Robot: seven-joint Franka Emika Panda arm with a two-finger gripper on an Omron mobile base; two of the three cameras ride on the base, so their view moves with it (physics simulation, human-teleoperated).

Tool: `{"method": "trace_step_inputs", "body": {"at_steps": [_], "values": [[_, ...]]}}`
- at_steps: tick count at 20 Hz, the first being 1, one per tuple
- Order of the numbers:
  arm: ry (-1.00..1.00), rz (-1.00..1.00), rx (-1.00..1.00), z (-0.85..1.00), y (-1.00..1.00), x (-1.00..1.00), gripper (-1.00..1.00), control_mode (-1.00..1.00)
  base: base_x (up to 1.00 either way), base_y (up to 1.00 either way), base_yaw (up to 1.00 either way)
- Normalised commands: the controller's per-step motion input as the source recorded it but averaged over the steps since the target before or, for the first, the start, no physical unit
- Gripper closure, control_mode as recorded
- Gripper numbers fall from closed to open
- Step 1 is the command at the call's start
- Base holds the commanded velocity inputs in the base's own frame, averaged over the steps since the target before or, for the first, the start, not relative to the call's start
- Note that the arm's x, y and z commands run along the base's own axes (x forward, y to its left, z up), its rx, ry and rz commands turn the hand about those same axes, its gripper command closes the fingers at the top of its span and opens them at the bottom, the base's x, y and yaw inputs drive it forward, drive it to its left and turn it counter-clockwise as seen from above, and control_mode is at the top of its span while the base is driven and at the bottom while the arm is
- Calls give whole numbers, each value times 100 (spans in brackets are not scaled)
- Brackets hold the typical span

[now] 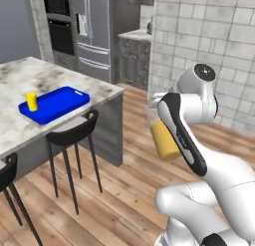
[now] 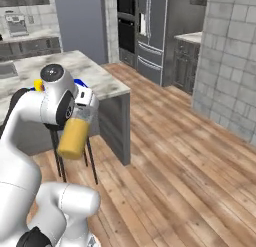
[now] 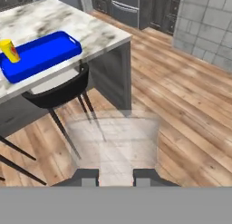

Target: There is a tray on the dining counter. Grab the cup, mug, and pitcher and place them on the tray. The pitcher may be placed next to the tray if it cannot fit the tray.

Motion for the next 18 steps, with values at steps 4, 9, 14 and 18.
{"method": "trace_step_inputs", "body": {"at_steps": [4, 9, 14, 18], "values": [[0, 0, 0, 0, 0, 0, 100, 100, 32, -70, 45], [0, 0, 0, 0, 0, 0, 100, 100, 18, -62, 50], [0, 0, 0, 0, 0, 0, 100, 100, 16, -51, 51], [0, 0, 0, 0, 0, 0, 100, 100, 20, -48, 48]]}}
